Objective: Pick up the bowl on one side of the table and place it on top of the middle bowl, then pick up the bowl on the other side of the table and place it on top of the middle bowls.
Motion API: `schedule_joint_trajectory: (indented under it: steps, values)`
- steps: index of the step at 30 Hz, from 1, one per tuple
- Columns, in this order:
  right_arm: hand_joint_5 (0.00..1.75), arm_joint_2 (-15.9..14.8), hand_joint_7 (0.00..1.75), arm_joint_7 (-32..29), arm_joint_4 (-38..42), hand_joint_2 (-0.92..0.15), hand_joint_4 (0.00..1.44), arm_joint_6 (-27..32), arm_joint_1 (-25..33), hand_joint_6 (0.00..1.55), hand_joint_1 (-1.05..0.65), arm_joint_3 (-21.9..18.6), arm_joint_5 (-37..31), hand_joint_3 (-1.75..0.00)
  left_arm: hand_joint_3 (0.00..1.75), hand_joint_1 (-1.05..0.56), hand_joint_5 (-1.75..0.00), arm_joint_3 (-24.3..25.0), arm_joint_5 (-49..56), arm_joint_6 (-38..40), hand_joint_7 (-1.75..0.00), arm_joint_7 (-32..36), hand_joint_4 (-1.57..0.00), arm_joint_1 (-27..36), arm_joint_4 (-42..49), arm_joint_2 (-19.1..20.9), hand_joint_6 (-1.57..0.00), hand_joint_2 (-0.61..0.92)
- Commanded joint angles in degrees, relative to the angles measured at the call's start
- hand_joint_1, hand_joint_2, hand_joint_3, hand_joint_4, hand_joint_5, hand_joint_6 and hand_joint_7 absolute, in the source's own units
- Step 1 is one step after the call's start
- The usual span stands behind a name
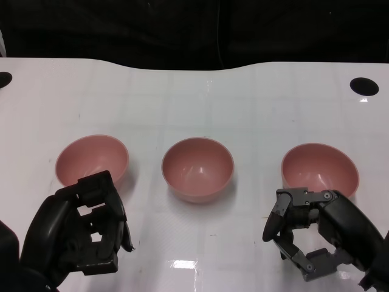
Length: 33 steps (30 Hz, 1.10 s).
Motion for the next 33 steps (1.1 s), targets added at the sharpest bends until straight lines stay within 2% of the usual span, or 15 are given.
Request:
schedule_joint_trajectory:
  steps: [1,16,19,24,26,28,31,33]
  values:
    - [1.50,-0.74,1.15,-0.38,-0.41,-0.33,0.82,0.44,-0.14,0.86,-0.13,-0.56,0.12,-1.27,1.57,-0.09,-1.75,0.38,-0.12,0.26,-1.59,-0.17,-0.88,-0.16,-0.18,0.92,-0.85,0.31]
    - [1.48,-0.43,1.12,-1.23,-0.43,-0.34,0.82,-0.01,-0.03,0.85,-0.14,-0.87,-0.08,-1.24,1.57,-0.09,-1.75,0.34,0.15,-0.17,-1.60,-0.31,-0.88,-0.05,-0.19,1.16,-0.85,0.30]
    - [1.32,0.12,0.99,-3.07,-0.79,-0.34,0.75,0.23,0.08,0.76,-0.14,-1.16,-0.68,-1.25,1.57,-0.09,-1.75,0.41,-0.13,-0.22,-1.60,-0.49,-0.88,-0.03,-0.04,1.17,-0.85,0.30]
    - [1.29,-0.21,0.82,-4.79,-1.36,-0.37,0.63,0.83,-0.25,0.70,-0.16,-1.46,-1.42,-1.18,1.57,-0.09,-1.75,0.37,0.10,-0.41,-1.60,-0.36,-0.88,-0.08,0.09,1.18,-0.84,0.30]
    - [1.21,-0.16,0.71,-5.32,-1.68,-0.44,0.54,1.45,-0.31,0.64,-0.17,-1.69,-1.35,-1.00,1.57,-0.09,-1.75,0.33,0.29,-0.44,-1.60,-0.26,-0.88,-0.10,0.08,1.21,-0.85,0.30]
    - [1.19,-0.15,0.67,-6.20,-1.56,-0.47,0.52,0.71,-0.40,0.63,-0.18,-1.88,-2.06,-0.94,1.57,-0.09,-1.75,0.33,0.28,-0.46,-1.60,-0.33,-0.88,-0.11,0.13,1.22,-0.85,0.30]
    - [0.90,-0.35,0.38,-8.90,-0.92,-0.69,0.36,-1.46,-0.66,0.52,-0.28,-2.21,-5.22,-0.46,1.57,-0.09,-1.75,0.32,0.33,-0.51,-1.59,-0.36,-0.88,-0.11,0.17,1.26,-0.85,0.30]
    - [0.83,-0.40,0.27,-9.91,-0.69,-0.79,0.32,-1.98,-0.75,0.51,-0.32,-2.25,-6.45,-0.25,1.57,-0.10,-1.75,0.32,0.38,-0.52,-1.59,-0.32,-0.88,-0.12,0.16,1.28,-0.85,0.30]
